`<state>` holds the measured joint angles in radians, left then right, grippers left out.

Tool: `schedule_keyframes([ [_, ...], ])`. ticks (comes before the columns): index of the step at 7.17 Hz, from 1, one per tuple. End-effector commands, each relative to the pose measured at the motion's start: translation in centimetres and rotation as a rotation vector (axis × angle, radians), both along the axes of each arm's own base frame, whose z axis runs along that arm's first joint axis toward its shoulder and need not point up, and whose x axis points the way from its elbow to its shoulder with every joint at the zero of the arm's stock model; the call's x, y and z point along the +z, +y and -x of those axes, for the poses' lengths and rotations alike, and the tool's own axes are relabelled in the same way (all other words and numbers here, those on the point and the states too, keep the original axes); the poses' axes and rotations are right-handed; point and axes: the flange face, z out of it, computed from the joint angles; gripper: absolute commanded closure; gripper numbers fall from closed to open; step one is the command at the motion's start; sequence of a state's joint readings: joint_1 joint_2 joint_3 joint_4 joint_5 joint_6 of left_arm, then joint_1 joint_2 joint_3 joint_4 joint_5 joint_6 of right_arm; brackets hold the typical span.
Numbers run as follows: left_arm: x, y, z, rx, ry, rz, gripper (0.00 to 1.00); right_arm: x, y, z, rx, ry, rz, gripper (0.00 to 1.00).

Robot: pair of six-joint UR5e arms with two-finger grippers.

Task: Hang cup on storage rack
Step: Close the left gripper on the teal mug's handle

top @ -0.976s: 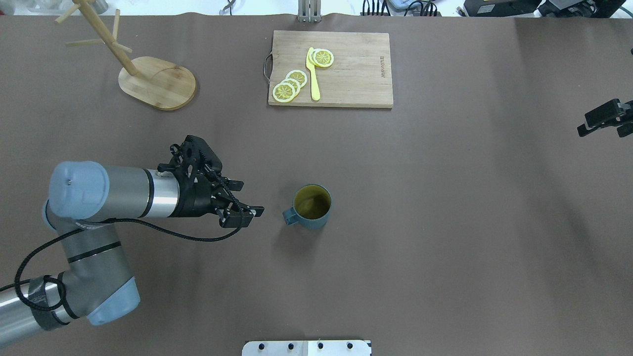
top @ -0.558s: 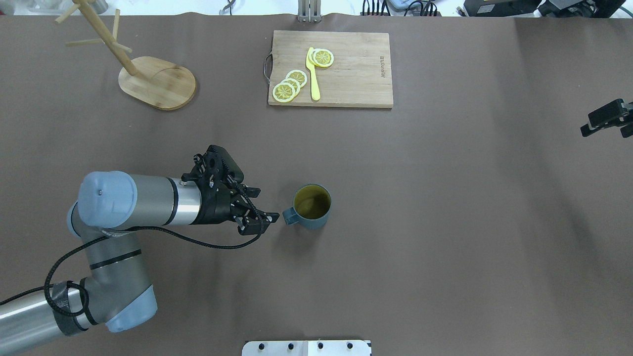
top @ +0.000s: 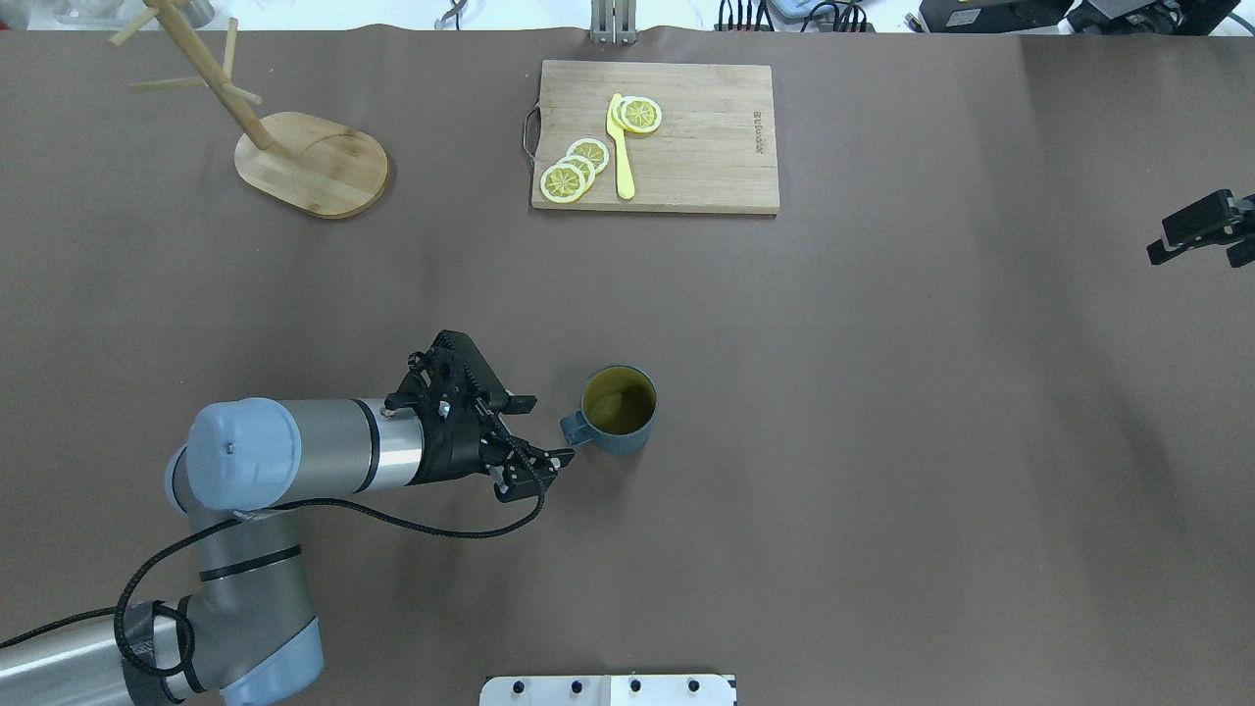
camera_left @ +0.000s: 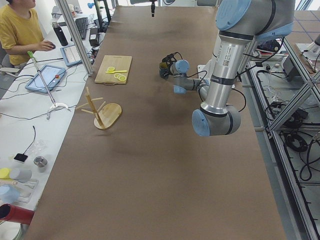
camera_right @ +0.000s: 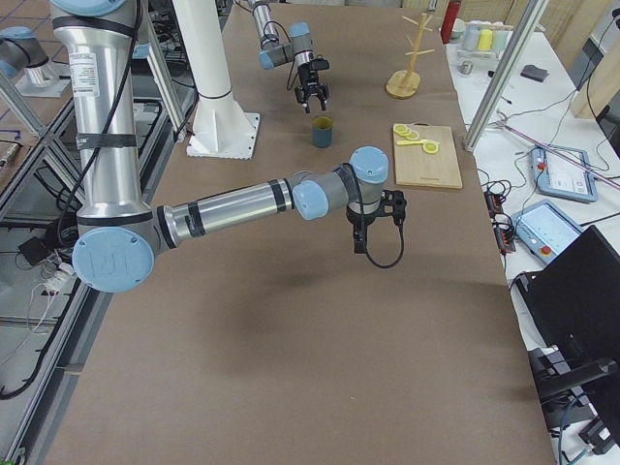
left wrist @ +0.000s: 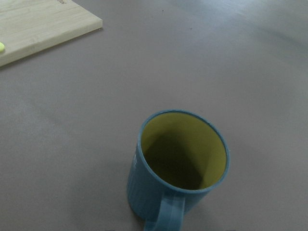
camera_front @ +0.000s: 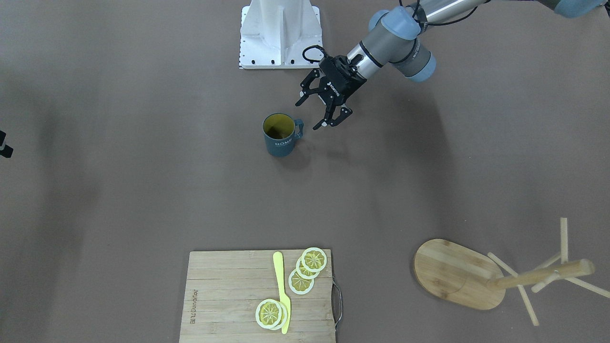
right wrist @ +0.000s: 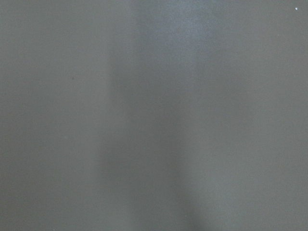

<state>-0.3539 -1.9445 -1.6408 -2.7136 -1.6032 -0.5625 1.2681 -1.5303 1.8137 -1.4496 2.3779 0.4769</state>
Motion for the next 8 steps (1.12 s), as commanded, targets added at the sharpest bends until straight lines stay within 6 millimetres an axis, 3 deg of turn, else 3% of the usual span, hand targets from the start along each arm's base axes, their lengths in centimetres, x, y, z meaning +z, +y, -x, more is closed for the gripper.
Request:
schedule_keyframes([
  [1,1.5,0.0,-0.5,-0.042,0.074,-0.025,0.18,-0.4,0.0,0.0,0.001,-0.002,-0.008,0.0],
  [3,1.4,1.4,-1.2,-0.074,0.125,-0.034,0.18,-0.5,0.0,-0.1,0.003,0.001,-0.012,0.0],
  [4,2.1,1.3,-1.7,-0.074,0.117,-0.031,0.18,-0.5,0.0,-0.1,0.003,0.001,-0.012,0.0],
  [8,1.8,1.0,-2.8,-0.076,0.16,-0.046,0.23,-0.5,0.1,-0.1,0.0,-0.002,-0.012,0.0],
])
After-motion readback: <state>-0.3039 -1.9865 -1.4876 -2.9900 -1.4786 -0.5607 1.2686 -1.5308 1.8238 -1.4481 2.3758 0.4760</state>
